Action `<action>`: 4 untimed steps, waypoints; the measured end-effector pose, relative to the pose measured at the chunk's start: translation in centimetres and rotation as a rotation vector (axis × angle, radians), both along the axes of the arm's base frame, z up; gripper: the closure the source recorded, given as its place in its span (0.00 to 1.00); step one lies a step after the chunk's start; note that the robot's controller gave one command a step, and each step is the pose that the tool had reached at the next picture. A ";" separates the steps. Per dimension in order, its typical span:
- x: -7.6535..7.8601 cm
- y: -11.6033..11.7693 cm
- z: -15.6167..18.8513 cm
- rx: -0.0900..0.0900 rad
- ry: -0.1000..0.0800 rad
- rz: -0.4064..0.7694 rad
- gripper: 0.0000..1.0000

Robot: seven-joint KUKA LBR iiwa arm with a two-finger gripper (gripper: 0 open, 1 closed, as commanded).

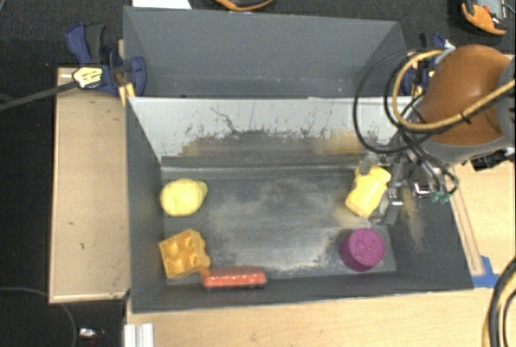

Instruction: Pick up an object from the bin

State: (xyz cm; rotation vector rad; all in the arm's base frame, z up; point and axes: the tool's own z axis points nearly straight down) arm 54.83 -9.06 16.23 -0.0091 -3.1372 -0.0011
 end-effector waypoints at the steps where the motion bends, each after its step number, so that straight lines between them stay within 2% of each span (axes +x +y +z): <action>1: 0.2 0.0 0.5 -0.001 -0.008 0.005 0.00; 2: 3.7 -3.7 -9.3 -0.001 -0.005 -0.104 0.00; 3: 3.6 -3.3 -9.1 -0.001 -0.016 -0.094 0.00; 4: 3.0 -1.6 -9.2 0.000 -0.005 -0.196 0.00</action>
Offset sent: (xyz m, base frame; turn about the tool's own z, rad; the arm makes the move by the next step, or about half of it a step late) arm 0.0373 -0.0364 -0.0923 0.1051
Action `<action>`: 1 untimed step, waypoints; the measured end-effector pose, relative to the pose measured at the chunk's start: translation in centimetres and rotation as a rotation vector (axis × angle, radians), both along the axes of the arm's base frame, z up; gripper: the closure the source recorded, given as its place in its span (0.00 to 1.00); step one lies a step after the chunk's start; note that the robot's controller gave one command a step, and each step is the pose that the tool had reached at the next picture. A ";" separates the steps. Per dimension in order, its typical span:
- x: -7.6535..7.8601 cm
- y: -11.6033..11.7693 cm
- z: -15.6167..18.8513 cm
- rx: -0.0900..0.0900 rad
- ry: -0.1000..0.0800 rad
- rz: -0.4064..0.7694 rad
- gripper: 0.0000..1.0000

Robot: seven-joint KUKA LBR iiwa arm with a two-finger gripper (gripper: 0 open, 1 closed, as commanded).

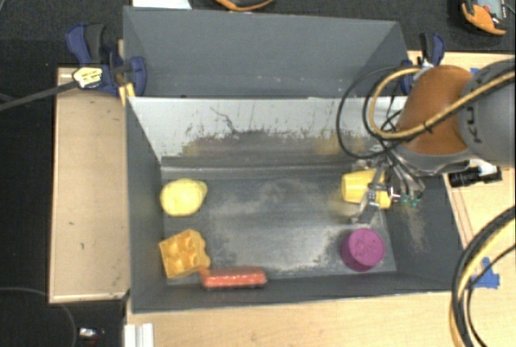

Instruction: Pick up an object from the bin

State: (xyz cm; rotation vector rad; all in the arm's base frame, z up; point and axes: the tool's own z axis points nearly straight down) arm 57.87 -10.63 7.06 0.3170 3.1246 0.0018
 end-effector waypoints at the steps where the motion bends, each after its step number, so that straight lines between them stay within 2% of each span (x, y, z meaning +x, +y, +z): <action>1: -0.1 0.7 0.0 -0.001 -0.004 0.090 0.00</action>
Offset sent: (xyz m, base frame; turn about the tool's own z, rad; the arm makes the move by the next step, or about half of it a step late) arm -0.0001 0.0004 0.0000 -0.0055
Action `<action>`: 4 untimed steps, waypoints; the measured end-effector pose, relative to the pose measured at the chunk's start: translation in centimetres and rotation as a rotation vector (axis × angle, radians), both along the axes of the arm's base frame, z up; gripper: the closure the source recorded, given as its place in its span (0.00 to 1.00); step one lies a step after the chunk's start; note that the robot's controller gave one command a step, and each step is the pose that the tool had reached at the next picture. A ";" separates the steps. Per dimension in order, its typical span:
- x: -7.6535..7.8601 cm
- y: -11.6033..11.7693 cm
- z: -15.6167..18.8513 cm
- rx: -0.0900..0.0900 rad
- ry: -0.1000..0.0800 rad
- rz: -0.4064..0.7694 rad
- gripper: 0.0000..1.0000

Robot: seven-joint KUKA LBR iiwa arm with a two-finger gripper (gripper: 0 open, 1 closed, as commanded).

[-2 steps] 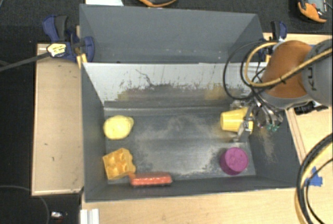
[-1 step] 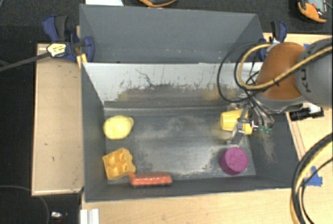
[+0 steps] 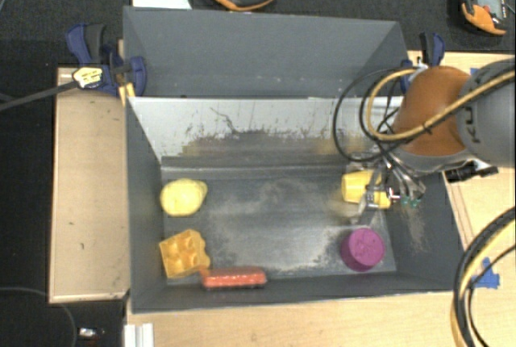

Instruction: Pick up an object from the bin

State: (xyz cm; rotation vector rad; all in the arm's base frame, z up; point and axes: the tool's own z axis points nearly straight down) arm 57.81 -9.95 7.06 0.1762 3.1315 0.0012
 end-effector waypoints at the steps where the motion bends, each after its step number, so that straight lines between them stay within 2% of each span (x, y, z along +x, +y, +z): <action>1: 0.1 -0.6 0.1 0.000 0.000 -0.082 1.00; 2: 0.1 -0.6 0.1 0.000 0.000 -0.081 1.00; 3: 0.0 -0.6 2.1 0.001 0.005 -0.080 1.00; 4: 0.1 -0.6 5.2 0.000 0.000 -0.079 1.00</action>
Offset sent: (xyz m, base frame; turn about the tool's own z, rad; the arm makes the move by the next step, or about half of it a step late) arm 0.0000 0.0000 0.0000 0.0000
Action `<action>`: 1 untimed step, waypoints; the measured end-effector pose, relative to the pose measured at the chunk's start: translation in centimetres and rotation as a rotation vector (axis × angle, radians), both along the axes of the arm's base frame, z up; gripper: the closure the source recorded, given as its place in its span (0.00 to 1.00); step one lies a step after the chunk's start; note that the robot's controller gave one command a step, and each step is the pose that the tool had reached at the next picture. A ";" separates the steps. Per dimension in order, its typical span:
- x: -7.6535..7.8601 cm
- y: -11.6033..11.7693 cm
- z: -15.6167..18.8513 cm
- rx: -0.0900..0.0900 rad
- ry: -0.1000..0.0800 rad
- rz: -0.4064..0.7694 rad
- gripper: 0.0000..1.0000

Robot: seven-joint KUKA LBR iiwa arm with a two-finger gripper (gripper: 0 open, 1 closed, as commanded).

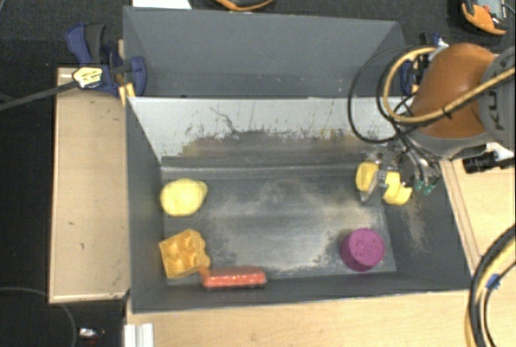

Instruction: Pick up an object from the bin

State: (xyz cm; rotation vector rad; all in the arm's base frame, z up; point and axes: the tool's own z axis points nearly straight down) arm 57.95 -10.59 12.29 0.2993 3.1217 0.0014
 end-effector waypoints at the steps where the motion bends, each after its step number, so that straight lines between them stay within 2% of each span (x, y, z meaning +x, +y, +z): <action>1: 0.1 0.0 1.8 -0.001 -0.005 0.002 1.00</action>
Offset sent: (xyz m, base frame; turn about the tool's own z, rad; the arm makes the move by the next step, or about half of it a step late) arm 0.0012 -0.0001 0.0221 -0.0012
